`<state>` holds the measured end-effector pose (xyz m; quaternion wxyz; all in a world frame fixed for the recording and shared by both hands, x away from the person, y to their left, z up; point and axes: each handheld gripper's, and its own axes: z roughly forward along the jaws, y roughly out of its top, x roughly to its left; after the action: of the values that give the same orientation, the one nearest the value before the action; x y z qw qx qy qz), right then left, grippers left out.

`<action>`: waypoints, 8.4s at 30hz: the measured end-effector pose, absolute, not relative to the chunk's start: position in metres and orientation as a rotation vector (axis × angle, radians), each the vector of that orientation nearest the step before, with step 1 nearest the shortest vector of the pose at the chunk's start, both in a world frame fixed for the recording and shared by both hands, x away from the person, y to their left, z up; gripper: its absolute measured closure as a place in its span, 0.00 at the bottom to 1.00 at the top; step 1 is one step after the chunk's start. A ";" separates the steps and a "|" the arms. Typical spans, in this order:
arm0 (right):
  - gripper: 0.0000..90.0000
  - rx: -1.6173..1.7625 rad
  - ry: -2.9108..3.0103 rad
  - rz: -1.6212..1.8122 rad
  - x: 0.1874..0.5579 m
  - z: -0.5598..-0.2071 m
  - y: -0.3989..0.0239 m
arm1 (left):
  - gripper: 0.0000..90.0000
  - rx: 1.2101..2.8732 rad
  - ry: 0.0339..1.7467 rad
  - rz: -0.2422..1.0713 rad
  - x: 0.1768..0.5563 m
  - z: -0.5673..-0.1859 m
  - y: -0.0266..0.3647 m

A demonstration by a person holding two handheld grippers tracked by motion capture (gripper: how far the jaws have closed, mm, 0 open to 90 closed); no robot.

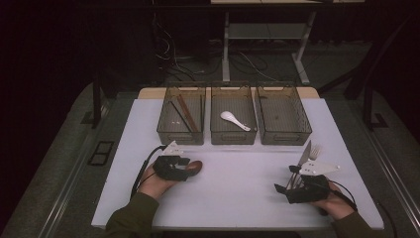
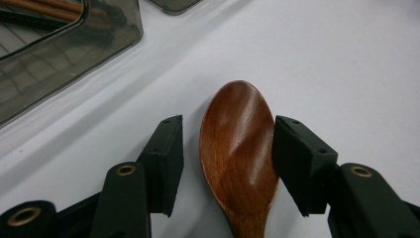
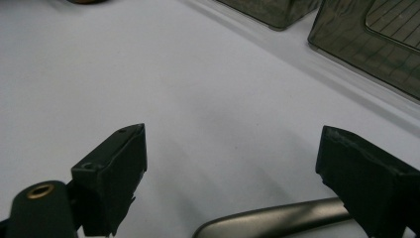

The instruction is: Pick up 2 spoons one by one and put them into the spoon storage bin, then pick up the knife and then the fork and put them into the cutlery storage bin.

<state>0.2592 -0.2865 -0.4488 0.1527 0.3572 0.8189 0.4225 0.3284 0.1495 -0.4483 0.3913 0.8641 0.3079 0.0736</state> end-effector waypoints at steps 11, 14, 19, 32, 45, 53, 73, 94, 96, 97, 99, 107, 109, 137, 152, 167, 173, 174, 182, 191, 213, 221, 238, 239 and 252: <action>0.13 1.022 2.350 1.210 0.259 -0.449 -0.286 | 0.64 2.260 0.726 0.180 0.324 -0.445 0.139; 0.13 1.022 2.350 1.211 0.259 -0.449 -0.286 | 0.66 2.278 0.720 0.183 0.323 -0.443 0.137; 0.13 1.022 2.350 1.210 0.259 -0.449 -0.286 | 0.71 2.301 0.705 0.185 0.322 -0.441 0.134; 0.13 1.021 2.351 1.210 0.259 -0.449 -0.286 | 0.90 2.318 0.659 0.161 0.317 -0.433 0.131; 0.13 1.021 2.349 1.213 0.259 -0.449 -0.287 | 0.93 2.349 0.640 0.177 0.312 -0.429 0.127; 0.13 1.019 2.351 1.215 0.259 -0.448 -0.286 | 0.93 2.329 0.625 0.194 0.310 -0.423 0.127; 0.13 1.020 2.349 1.214 0.259 -0.448 -0.286 | 0.93 2.227 0.570 0.216 0.325 -0.396 0.104; 0.13 1.017 2.351 1.222 0.259 -0.447 -0.287 | 0.93 2.161 0.507 0.271 0.368 -0.350 0.062; 0.13 1.013 2.350 1.221 0.258 -0.447 -0.287 | 0.93 2.150 0.506 0.281 0.373 -0.346 0.057; 0.13 1.011 2.352 1.222 0.258 -0.447 -0.287 | 0.93 2.141 0.504 0.288 0.375 -0.344 0.055; 0.13 1.011 2.353 1.219 0.258 -0.447 -0.286 | 0.93 2.143 0.503 0.301 0.381 -0.339 0.050; 0.13 1.011 2.353 1.225 0.258 -0.447 -0.286 | 0.93 2.096 0.524 0.333 0.412 -0.326 0.030; 0.13 1.014 2.353 1.226 0.258 -0.447 -0.286 | 0.93 2.086 0.529 0.335 0.421 -0.325 0.024; 0.13 0.997 2.352 1.247 0.257 -0.446 -0.288 | 0.93 2.044 0.728 0.390 0.497 -0.367 -0.019; 0.13 0.992 2.352 1.249 0.258 -0.446 -0.288 | 0.60 2.084 0.843 0.360 0.498 -0.376 -0.018; 0.15 1.060 2.346 1.242 0.261 -0.442 -0.294 | 0.41 2.053 0.693 0.298 0.458 -0.359 0.008; 0.15 1.070 2.338 1.233 0.261 -0.441 -0.294 | 0.37 2.048 0.655 0.289 0.433 -0.355 0.027; 0.15 1.069 2.341 1.227 0.261 -0.441 -0.295 | 0.36 2.040 0.651 0.288 0.428 -0.355 0.030; 0.15 1.121 2.321 1.195 0.262 -0.432 -0.302 | 0.32 2.030 0.635 0.275 0.390 -0.366 0.057; 0.20 1.153 2.356 1.210 0.265 -0.427 -0.312 | 0.23 2.039 0.634 0.263 0.356 -0.385 0.082; 0.95 1.313 2.330 1.002 0.274 -0.434 -0.334 | 0.10 2.047 0.714 0.254 0.286 -0.424 0.153; 0.99 1.287 2.406 0.950 0.277 -0.439 -0.323 | 0.08 2.060 0.716 0.253 0.276 -0.430 0.159; 1.00 1.270 2.440 0.804 0.277 -0.441 -0.315 | 0.04 2.087 0.691 0.242 0.279 -0.436 0.159; 1.00 1.276 2.439 0.799 0.276 -0.440 -0.316 | 0.04 2.087 0.690 0.242 0.279 -0.436 0.159; 1.00 1.333 2.430 0.723 0.264 -0.437 -0.341 | 0.04 2.080 0.681 0.236 0.280 -0.436 0.161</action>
<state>0.2636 -0.3412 -0.4365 0.1382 0.4610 0.8401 0.2502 0.2796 0.1610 -0.4358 0.4531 0.8423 0.2759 0.0955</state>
